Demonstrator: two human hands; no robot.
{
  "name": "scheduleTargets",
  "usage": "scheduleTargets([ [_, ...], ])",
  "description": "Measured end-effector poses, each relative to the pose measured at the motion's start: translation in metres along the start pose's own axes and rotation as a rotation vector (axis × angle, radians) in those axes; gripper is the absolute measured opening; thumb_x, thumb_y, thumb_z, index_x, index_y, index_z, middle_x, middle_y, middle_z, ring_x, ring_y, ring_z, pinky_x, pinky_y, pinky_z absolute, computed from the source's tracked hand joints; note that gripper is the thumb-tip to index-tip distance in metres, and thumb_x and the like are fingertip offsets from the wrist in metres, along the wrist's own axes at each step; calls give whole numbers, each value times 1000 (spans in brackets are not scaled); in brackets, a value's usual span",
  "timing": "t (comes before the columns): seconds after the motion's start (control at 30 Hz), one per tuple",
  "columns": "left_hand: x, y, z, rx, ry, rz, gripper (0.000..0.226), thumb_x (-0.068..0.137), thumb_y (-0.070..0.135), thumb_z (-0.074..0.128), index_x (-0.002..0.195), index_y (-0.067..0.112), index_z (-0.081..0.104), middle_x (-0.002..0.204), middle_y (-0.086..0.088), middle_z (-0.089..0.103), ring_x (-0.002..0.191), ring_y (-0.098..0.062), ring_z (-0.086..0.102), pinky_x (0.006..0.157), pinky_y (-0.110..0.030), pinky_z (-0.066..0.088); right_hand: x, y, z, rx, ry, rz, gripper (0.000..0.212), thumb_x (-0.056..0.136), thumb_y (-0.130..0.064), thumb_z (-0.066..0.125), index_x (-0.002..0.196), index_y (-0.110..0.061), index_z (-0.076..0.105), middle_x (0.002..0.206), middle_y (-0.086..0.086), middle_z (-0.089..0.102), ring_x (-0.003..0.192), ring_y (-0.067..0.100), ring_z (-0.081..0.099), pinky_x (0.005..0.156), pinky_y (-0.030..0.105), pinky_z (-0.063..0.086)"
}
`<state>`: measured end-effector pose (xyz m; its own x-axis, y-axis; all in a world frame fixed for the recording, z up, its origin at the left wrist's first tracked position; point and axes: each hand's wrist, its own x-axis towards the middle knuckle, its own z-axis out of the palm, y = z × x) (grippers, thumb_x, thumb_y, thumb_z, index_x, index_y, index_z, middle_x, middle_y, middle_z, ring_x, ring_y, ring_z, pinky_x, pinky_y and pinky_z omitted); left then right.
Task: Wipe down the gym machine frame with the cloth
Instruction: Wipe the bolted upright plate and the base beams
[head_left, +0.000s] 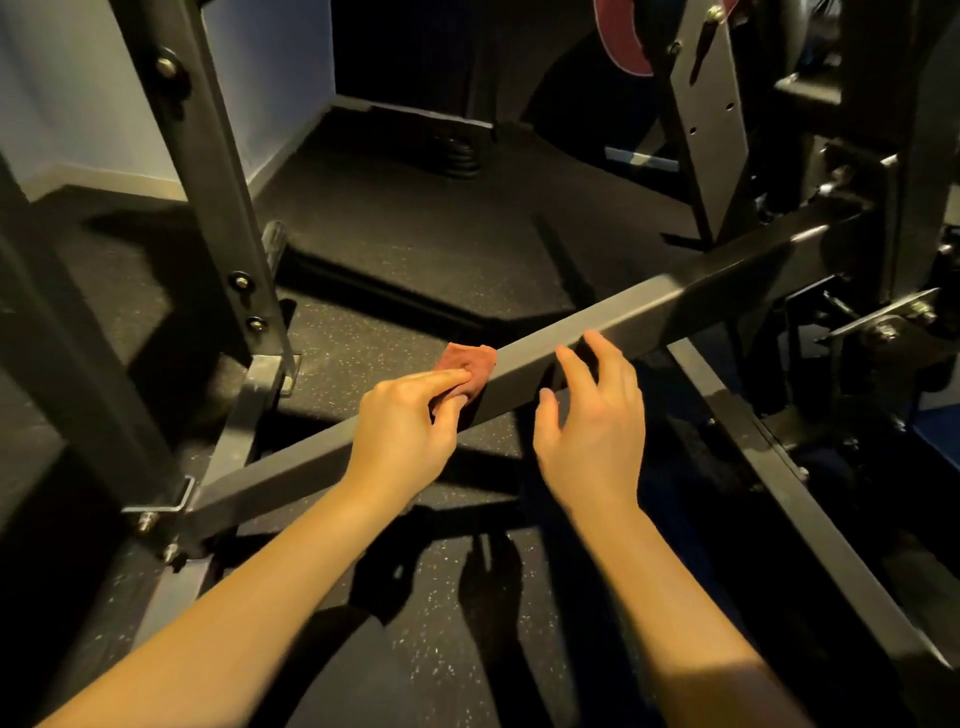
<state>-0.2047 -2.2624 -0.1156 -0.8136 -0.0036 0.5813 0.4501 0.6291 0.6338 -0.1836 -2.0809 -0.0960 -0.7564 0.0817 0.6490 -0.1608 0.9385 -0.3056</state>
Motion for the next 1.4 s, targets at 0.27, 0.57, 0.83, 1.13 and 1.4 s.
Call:
scheduleTargets([
  [0.27, 6, -3, -45, -363, -299, -542, 20, 88, 4, 74, 96, 22, 81, 92, 10, 78, 94, -5, 72, 92, -27, 56, -27, -9, 16, 186, -198, -91, 40, 93, -13, 67, 133, -13, 64, 145, 2, 53, 130, 21, 54, 107, 47, 48],
  [0.57, -1, -11, -89, -520, -360, -695, 21, 90, 2, 72, 110, 4, 68, 90, -6, 79, 79, -17, 76, 70, -19, 58, 3, -55, 23, 827, -788, 15, 35, 92, -11, 73, 124, -24, 70, 113, -14, 73, 109, 0, 65, 91, 15, 50],
  [0.83, -41, -14, -122, -554, -168, -1022, 44, 74, 26, 89, 114, 22, 71, 105, -3, 78, 99, -19, 73, 88, -34, 55, 7, -81, 40, 913, -987, 141, 26, 81, -16, 85, 104, -19, 73, 94, -1, 76, 86, 13, 69, 76, 25, 56],
  [1.13, -118, -11, -132, -312, -132, -958, 51, 77, -13, 74, 120, 10, 62, 84, -3, 70, 82, -15, 69, 80, -34, 59, -69, -84, 68, 1083, -1106, 43, 26, 85, -12, 79, 105, -26, 73, 99, -2, 75, 93, 16, 71, 80, 34, 54],
  [1.4, -189, 61, -192, -118, -39, -1003, 45, 80, 8, 82, 119, 21, 66, 108, 3, 74, 100, -8, 71, 86, -20, 56, -122, -133, 19, 1203, -1363, -41, 21, 90, -31, 74, 108, -21, 74, 96, 1, 76, 93, 14, 72, 80, 31, 55],
])
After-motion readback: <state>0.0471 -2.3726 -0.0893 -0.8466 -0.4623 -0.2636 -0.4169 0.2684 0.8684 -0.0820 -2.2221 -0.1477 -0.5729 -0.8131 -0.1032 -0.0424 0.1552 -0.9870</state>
